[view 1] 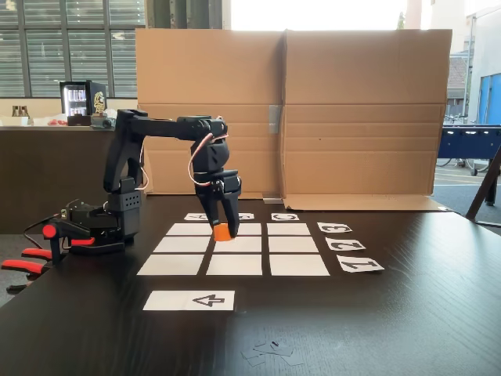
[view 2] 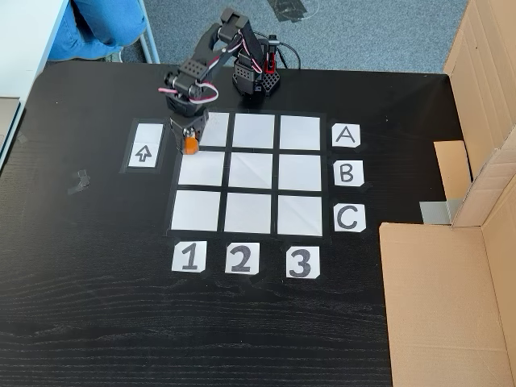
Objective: Pick up the round, orange token and place it in the grid on square B1.
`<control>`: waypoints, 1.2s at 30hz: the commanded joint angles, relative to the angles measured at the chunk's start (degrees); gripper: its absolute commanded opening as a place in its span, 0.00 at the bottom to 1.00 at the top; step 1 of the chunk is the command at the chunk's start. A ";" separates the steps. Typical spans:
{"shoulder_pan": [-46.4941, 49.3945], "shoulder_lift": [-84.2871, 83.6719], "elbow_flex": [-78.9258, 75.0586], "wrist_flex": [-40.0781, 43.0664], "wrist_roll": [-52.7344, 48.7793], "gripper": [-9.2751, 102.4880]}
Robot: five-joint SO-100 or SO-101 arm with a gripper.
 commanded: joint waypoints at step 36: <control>-3.25 -10.02 -1.85 -4.22 1.14 0.64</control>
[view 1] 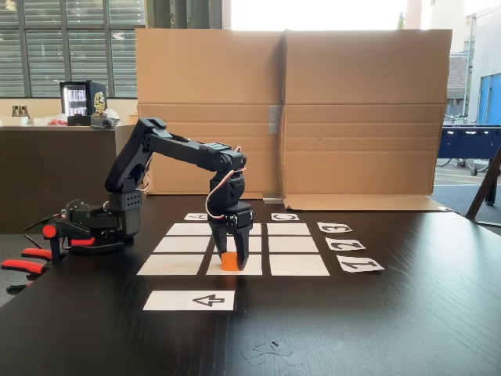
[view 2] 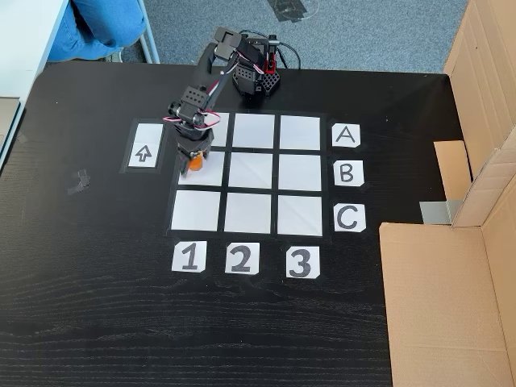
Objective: Pick up the round, orange token and place it in the grid on square B1.
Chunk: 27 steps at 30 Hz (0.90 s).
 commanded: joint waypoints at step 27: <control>39.55 89.21 59.68 -33.93 -6.24 0.67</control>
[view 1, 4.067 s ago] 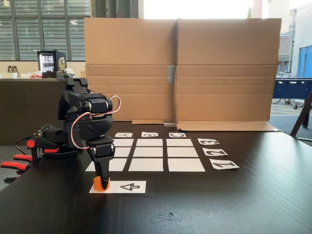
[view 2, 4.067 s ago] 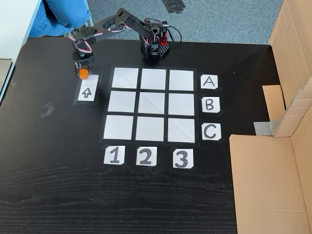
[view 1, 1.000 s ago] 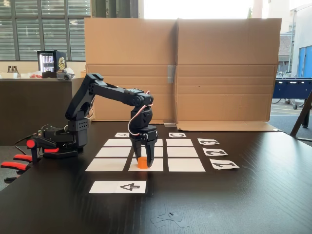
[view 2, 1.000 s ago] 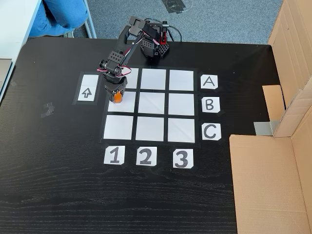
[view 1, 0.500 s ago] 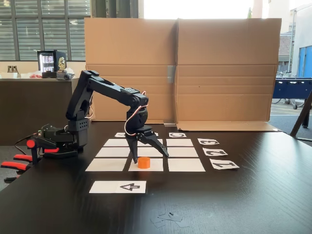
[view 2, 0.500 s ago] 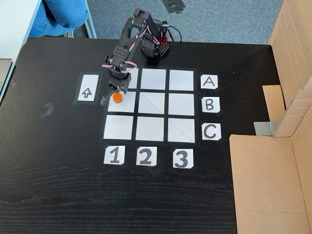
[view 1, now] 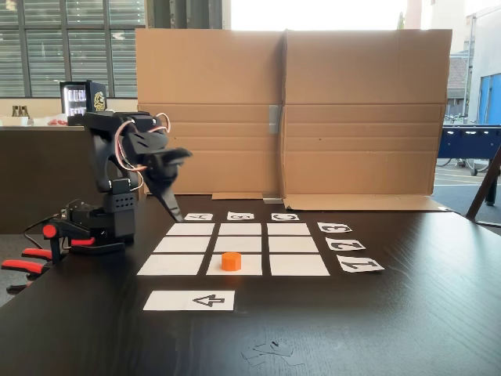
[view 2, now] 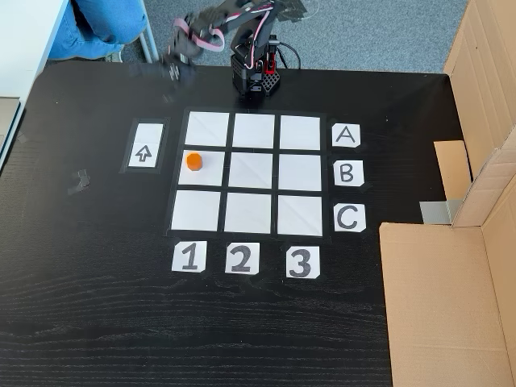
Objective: Pick up the round, orange token and place it in the grid on square B1.
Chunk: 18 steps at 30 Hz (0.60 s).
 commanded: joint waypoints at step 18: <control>33.75 43.68 32.26 6.50 -7.21 0.08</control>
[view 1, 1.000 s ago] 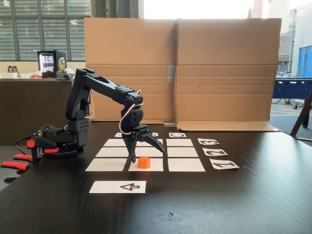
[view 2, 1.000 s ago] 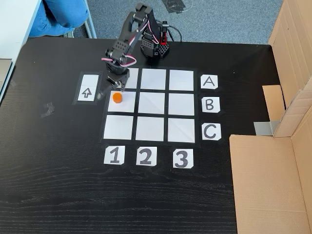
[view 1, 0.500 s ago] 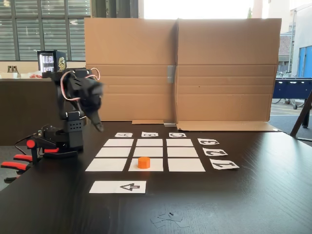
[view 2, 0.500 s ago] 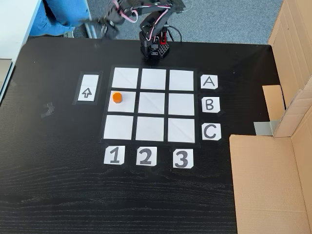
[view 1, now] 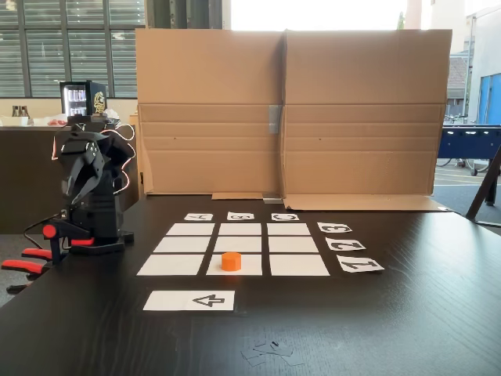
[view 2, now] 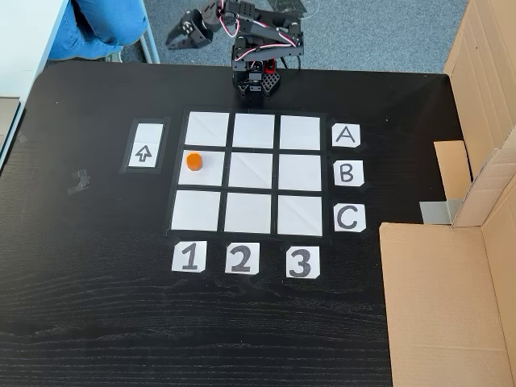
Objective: Pick up the round, orange token and place it in the grid on square B1.
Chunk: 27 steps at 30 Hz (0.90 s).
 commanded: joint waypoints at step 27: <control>8.26 16.52 15.03 0.00 -1.58 0.08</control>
